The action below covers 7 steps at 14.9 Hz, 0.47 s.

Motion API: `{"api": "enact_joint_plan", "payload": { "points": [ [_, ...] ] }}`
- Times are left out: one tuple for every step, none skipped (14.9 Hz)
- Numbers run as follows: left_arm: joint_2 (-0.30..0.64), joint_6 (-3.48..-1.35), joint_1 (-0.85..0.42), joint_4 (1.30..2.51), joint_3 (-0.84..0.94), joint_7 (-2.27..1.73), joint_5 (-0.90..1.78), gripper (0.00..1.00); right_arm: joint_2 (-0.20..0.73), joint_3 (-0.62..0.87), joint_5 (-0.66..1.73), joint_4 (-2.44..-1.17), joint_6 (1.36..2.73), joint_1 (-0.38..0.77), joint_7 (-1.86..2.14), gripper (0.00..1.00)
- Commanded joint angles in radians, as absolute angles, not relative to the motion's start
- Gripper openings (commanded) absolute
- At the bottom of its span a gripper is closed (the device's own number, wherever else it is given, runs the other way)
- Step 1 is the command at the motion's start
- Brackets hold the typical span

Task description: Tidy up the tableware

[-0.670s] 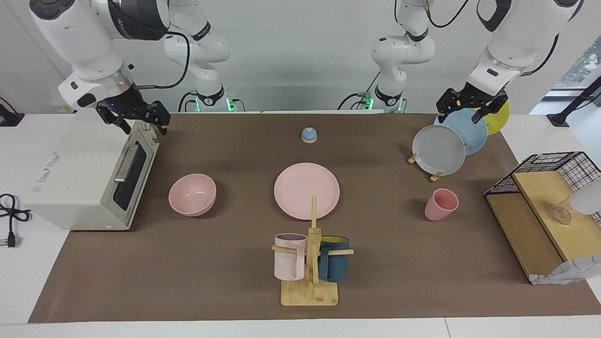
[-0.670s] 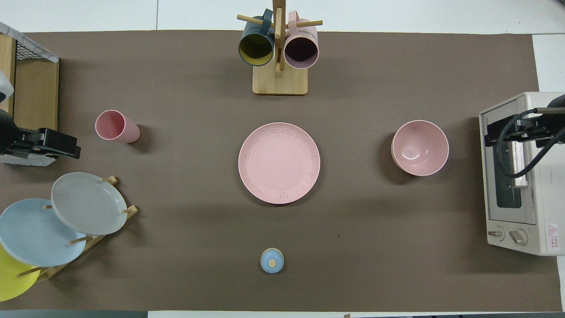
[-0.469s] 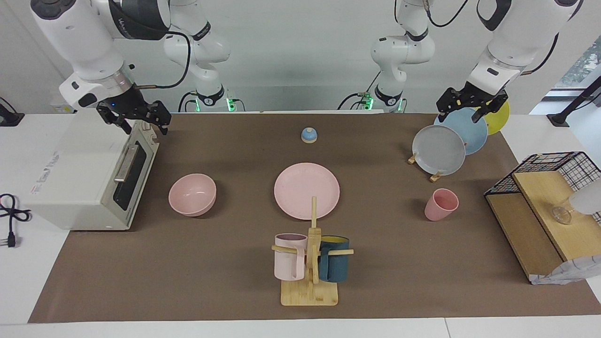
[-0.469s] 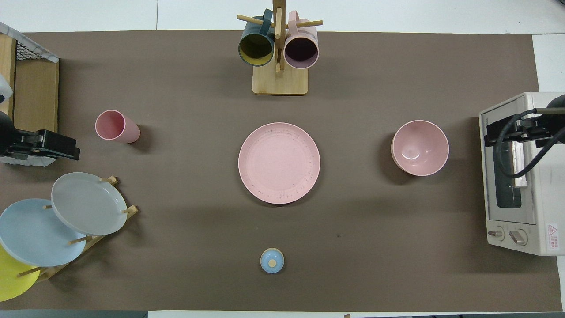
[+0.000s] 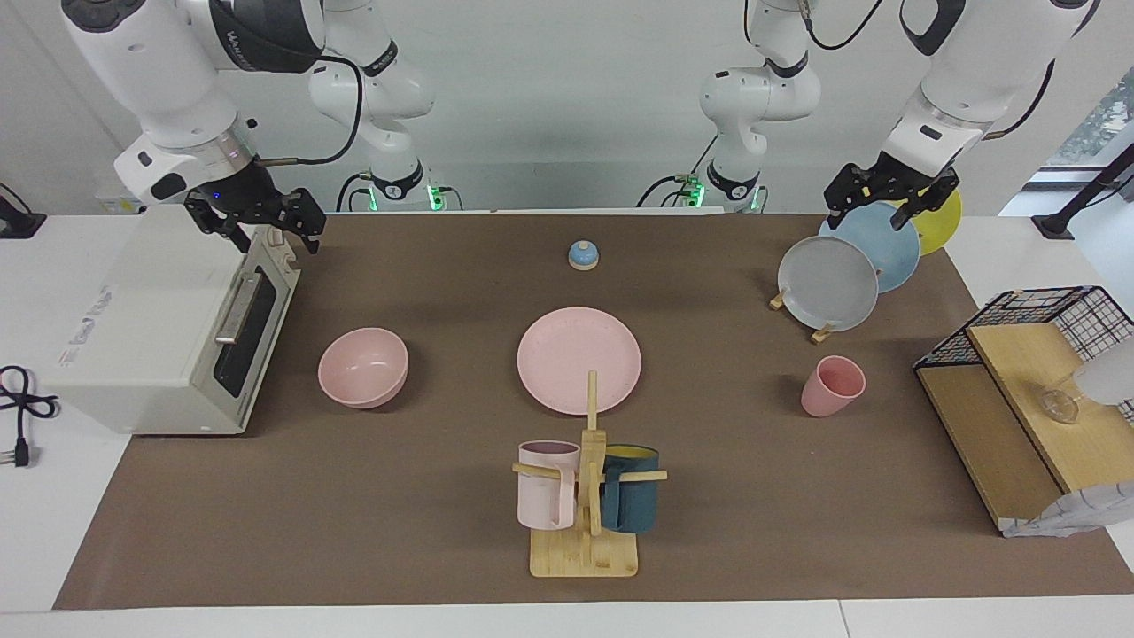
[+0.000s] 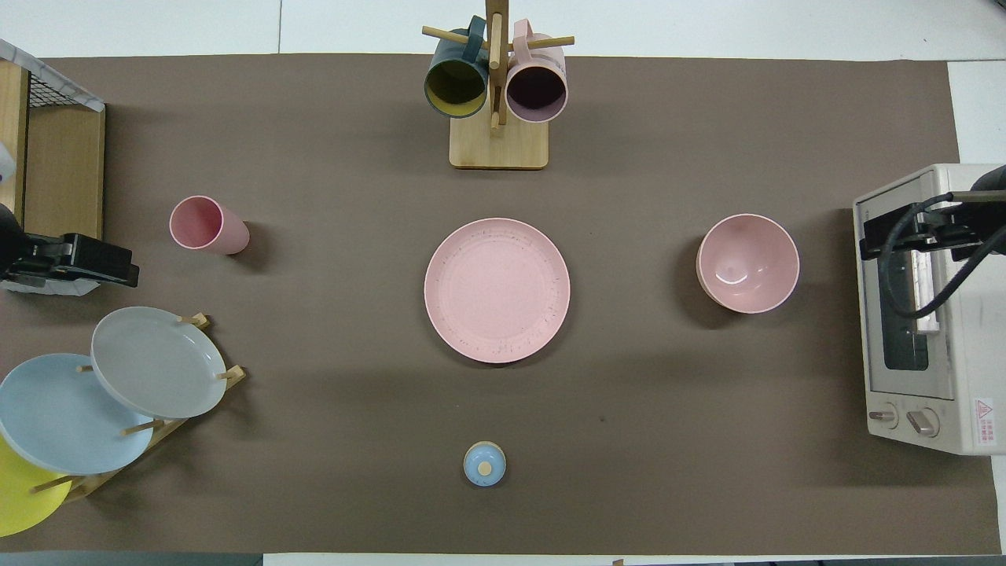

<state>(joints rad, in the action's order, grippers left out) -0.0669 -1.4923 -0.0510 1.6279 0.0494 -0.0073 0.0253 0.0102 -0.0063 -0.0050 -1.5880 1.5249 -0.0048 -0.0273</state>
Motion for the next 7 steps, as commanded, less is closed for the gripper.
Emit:
{"api": "enact_joint_plan", "payload": {
  "points": [
    [-0.092,-1.489,-0.051,1.652,0.044,-0.015,0.012,1.00,0.009,0.002,-0.006,-1.566,1.539,-0.008,-0.021,1.00],
    [-0.092,-1.489,-0.051,1.652,0.044,-0.015,0.012,1.00,0.008,0.000,-0.005,-1.575,1.539,-0.012,-0.021,1.00],
    [-0.092,-1.489,-0.052,1.652,0.044,-0.015,0.012,1.00,0.002,0.000,-0.003,-1.580,1.533,-0.018,-0.023,1.00],
    [-0.092,-1.489,-0.052,1.652,0.044,-0.015,0.012,1.00,0.000,-0.002,-0.005,-1.580,1.526,-0.020,-0.023,1.00],
    [-0.092,-1.489,-0.052,1.652,0.044,-0.015,0.012,1.00,0.000,0.000,-0.005,-1.580,1.528,-0.018,-0.021,1.00],
    [-0.092,-1.489,-0.052,1.652,0.044,-0.015,0.012,1.00,-0.002,0.000,-0.003,-1.580,1.529,-0.018,-0.021,1.00],
    [-0.092,-1.489,-0.051,1.652,0.046,-0.015,0.012,1.00,-0.006,-0.002,-0.003,-1.580,1.531,-0.018,-0.025,1.00]
  ]
}}
